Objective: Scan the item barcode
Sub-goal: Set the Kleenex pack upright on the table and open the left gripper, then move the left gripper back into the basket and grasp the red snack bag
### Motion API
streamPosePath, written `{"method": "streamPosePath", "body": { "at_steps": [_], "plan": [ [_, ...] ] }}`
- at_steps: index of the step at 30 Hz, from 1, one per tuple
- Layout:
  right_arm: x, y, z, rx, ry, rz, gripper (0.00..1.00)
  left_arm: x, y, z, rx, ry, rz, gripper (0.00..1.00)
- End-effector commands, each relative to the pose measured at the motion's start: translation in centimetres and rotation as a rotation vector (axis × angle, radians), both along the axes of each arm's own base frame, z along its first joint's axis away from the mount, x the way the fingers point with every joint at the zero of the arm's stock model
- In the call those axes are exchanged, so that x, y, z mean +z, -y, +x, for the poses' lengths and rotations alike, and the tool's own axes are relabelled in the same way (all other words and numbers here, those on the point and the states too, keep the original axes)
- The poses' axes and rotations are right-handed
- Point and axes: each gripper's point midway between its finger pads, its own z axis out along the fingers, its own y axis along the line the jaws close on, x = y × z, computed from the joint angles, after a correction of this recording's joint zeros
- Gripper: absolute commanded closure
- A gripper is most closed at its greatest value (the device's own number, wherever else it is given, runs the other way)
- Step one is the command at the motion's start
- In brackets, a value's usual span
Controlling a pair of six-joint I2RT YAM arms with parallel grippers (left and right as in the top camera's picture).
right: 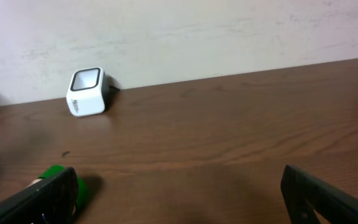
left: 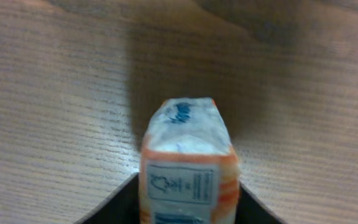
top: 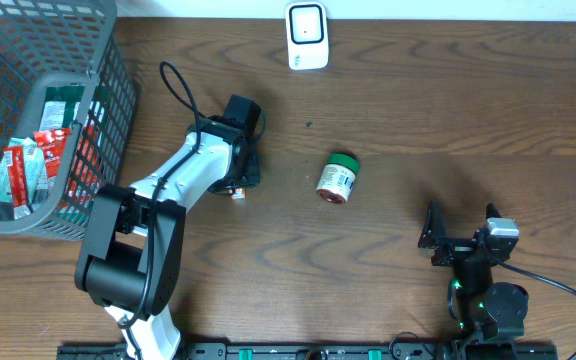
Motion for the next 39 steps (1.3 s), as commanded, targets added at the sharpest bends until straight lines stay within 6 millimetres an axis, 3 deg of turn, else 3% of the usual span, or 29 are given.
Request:
{"method": "streamPosePath", "body": {
  "at_steps": [1, 3, 5, 8, 13, 19, 24, 29, 32, 35, 39],
  "plan": [
    [-0.1, 0.2, 0.0, -0.005, -0.003, -0.011, 0.01, -0.1, -0.4, 0.0, -0.002, 0.000, 0.010, 0.74],
    [-0.1, 0.2, 0.0, -0.005, -0.003, -0.011, 0.01, -0.1, -0.3, 0.1, -0.004, 0.003, 0.009, 0.79],
    [-0.1, 0.2, 0.0, -0.005, -0.003, -0.011, 0.01, -0.1, -0.2, 0.2, -0.004, 0.007, 0.007, 0.77],
    [-0.1, 0.2, 0.0, -0.005, -0.003, -0.011, 0.01, -0.1, -0.2, 0.2, -0.004, 0.007, 0.008, 0.48],
    [-0.1, 0.2, 0.0, -0.005, -0.003, -0.011, 0.01, 0.3, -0.1, 0.5, -0.022, 0.018, 0.006, 0.38],
    [-0.1, 0.2, 0.0, -0.005, -0.003, -0.011, 0.01, 4.3, 0.4, 2.2, -0.040, 0.116, -0.021, 0.33],
    [-0.1, 0.2, 0.0, -0.005, -0.003, -0.011, 0.01, 10.8, 0.0, 3.3, -0.074, 0.259, -0.019, 0.29],
    [-0.1, 0.2, 0.0, -0.005, -0.003, -0.011, 0.01, 20.4, -3.5, 3.9, -0.067, 0.434, 0.103, 0.29],
    [-0.1, 0.2, 0.0, -0.005, -0.003, -0.011, 0.01, 27.0, -7.1, 4.1, -0.001, 0.526, 0.168, 0.29],
    [-0.1, 0.2, 0.0, -0.005, -0.003, -0.011, 0.01, 33.1, -12.0, 4.0, 0.114, 0.622, 0.207, 0.29],
    [-0.1, 0.2, 0.0, -0.005, -0.003, -0.011, 0.01, 37.6, -19.5, 3.1, 0.314, 0.716, 0.258, 0.29]
  ]
}}
